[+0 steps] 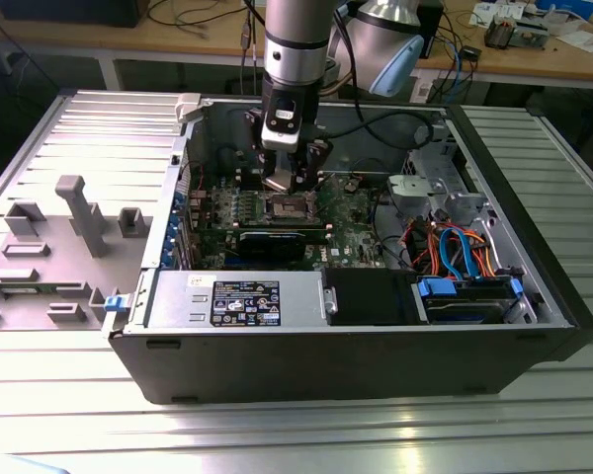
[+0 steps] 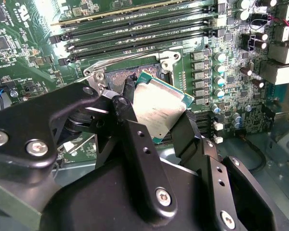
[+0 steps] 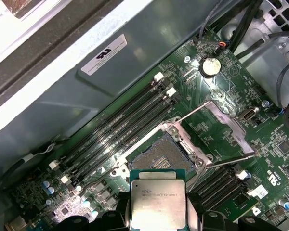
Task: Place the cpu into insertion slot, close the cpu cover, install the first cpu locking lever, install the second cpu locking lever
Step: 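Place the cpu into insertion slot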
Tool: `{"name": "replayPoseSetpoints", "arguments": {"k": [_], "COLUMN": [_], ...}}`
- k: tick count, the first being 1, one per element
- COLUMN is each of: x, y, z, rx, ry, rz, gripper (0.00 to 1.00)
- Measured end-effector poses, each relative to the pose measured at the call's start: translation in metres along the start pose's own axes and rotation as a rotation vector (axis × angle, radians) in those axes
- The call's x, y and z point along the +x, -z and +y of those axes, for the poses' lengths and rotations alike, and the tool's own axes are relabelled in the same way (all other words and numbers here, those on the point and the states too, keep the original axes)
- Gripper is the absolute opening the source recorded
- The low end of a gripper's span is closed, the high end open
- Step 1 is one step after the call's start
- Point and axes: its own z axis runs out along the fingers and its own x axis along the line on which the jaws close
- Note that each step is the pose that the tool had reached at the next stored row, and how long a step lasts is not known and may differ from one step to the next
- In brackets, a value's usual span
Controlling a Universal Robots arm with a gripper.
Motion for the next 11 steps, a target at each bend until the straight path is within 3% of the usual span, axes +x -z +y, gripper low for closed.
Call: {"name": "replayPoseSetpoints", "arguments": {"k": [11], "x": [0.0000], "y": [-0.0003], "z": [0.0000], "rx": [-0.0002], "ry": [-0.014], "rz": [0.0006], "gripper": [0.55]}}
